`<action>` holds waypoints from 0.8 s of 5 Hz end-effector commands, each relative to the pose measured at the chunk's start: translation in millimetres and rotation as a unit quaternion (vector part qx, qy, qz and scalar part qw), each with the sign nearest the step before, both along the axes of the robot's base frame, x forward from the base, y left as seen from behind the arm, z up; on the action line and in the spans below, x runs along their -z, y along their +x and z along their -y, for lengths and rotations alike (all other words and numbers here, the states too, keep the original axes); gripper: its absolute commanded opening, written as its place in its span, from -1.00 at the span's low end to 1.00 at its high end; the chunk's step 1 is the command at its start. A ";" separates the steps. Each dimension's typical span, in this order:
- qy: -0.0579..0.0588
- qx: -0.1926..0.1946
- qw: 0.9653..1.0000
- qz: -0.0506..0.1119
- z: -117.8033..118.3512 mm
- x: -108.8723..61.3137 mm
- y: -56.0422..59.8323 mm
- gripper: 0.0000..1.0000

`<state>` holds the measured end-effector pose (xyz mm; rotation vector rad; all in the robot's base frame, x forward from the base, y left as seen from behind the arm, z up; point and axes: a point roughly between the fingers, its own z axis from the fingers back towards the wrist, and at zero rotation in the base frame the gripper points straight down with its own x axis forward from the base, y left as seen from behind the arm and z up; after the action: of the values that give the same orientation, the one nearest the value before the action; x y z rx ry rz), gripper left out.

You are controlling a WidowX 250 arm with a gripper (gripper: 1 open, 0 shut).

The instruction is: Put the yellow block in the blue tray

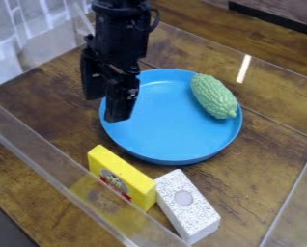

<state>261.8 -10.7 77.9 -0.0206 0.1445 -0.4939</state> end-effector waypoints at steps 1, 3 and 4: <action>-0.003 0.036 0.999 0.024 5.6 -6.5 -0.3 1.00; -0.006 0.077 0.997 0.028 6.6 5.1 -4.9 1.00; -0.008 0.090 0.995 0.030 6.1 12.3 -5.0 1.00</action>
<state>253.9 -12.7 57.5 -0.0178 0.1165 -0.6546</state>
